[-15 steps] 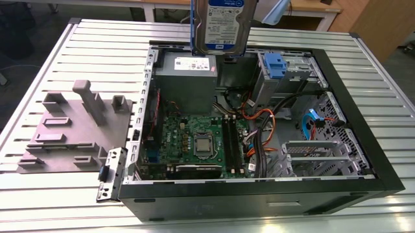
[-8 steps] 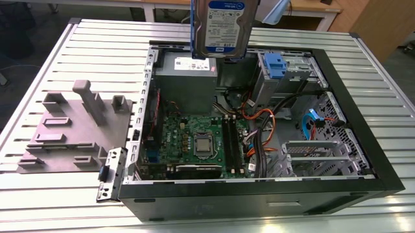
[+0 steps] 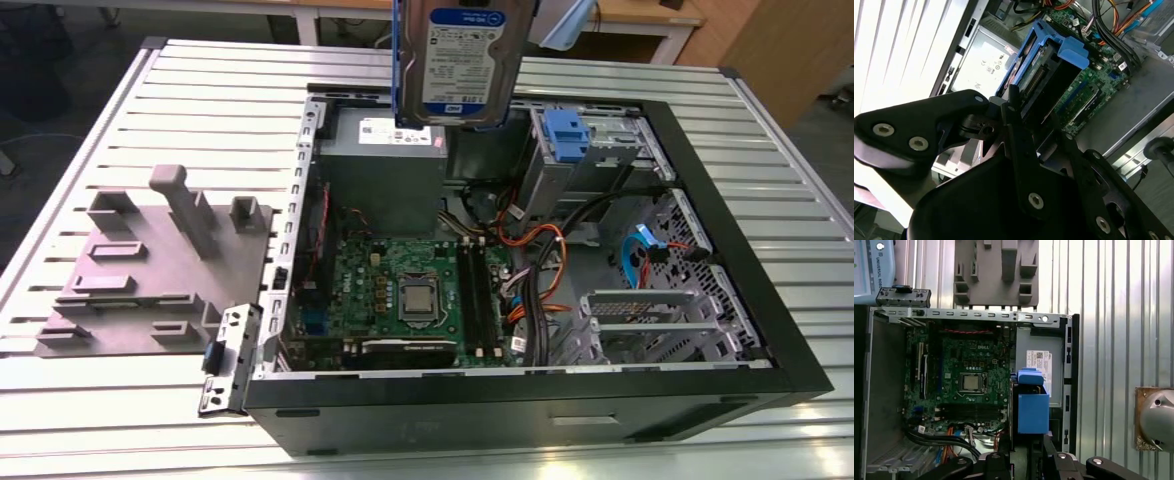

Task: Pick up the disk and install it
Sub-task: 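Pick up the disk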

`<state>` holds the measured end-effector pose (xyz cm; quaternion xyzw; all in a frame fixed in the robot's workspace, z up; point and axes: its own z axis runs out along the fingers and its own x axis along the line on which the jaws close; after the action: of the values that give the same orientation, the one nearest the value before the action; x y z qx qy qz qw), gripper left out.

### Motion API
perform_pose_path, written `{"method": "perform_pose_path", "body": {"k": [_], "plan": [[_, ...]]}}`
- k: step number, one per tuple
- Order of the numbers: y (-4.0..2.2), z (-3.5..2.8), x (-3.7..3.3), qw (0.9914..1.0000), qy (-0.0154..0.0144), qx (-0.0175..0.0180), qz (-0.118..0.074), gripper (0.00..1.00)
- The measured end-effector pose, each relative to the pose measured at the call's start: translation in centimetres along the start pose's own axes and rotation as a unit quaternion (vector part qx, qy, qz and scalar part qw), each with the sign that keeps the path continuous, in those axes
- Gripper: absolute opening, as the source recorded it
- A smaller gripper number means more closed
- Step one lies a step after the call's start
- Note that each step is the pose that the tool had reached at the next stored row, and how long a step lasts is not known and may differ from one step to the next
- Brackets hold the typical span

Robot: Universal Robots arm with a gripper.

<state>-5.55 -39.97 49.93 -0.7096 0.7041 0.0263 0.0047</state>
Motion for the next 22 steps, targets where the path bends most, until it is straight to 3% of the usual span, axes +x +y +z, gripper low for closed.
{"method": "perform_pose_path", "body": {"k": [22], "plan": [[0.02,-0.02,2.02,1.00000,0.0000,0.0000,0.000,0.35]]}}
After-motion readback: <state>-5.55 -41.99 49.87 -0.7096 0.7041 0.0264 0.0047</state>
